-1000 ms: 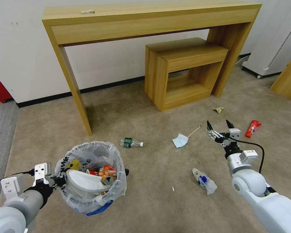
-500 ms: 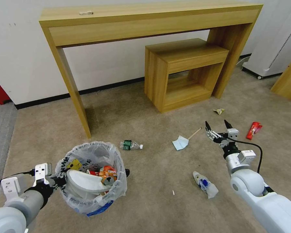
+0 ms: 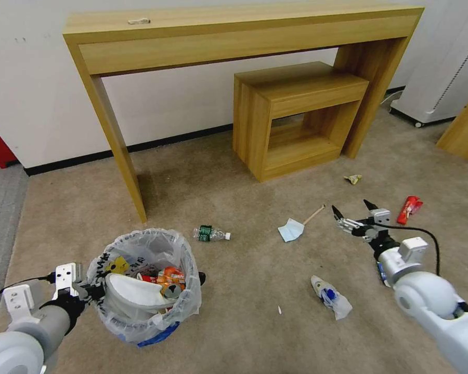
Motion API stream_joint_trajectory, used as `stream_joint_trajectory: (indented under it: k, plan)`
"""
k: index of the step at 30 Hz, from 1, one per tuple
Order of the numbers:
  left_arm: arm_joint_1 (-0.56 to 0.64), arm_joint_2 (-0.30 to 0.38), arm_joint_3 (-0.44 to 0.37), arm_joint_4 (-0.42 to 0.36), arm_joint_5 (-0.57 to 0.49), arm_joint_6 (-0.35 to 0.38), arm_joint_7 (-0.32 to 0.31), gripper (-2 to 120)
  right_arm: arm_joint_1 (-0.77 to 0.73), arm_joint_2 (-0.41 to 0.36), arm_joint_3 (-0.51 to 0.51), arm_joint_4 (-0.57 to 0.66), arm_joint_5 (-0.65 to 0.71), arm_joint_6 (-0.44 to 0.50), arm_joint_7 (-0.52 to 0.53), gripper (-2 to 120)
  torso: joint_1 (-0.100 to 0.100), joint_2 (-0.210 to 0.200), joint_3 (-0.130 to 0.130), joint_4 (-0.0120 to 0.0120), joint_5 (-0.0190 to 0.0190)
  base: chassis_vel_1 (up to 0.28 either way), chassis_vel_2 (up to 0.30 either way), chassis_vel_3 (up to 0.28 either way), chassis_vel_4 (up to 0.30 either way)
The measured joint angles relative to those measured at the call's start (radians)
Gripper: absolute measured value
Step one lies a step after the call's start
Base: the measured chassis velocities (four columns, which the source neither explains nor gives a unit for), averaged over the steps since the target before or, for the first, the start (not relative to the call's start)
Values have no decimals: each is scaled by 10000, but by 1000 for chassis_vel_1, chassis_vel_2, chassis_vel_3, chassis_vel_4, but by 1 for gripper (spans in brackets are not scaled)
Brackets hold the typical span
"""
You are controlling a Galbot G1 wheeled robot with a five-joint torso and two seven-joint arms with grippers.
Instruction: Pick up the trash bin and place the garbage on the floor into it.
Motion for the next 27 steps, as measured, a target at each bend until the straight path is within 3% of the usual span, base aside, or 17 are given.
stream_joint_trajectory:
  k: [5,11,15,27]
  plan:
    - [-79,25,24,98,21,-31,29,1,4,-512,84,90,454,-456,-142,100,0,0,0,0,-4,0,0,0,0]
    - [-239,48,113,278,97,-81,97,1,-282,-1461,386,487,1083,-2085,-200,100,0,0,0,1,-6,0,0,0,0]
    - [-306,29,190,412,171,-116,136,1,-602,-1848,382,564,928,-2632,-256,100,0,0,0,1,-5,0,0,0,0]
    - [-374,-57,261,640,404,-176,287,1,-2396,-2595,405,1039,-23,-2802,-601,100,0,0,0,1,-6,0,0,0,0]
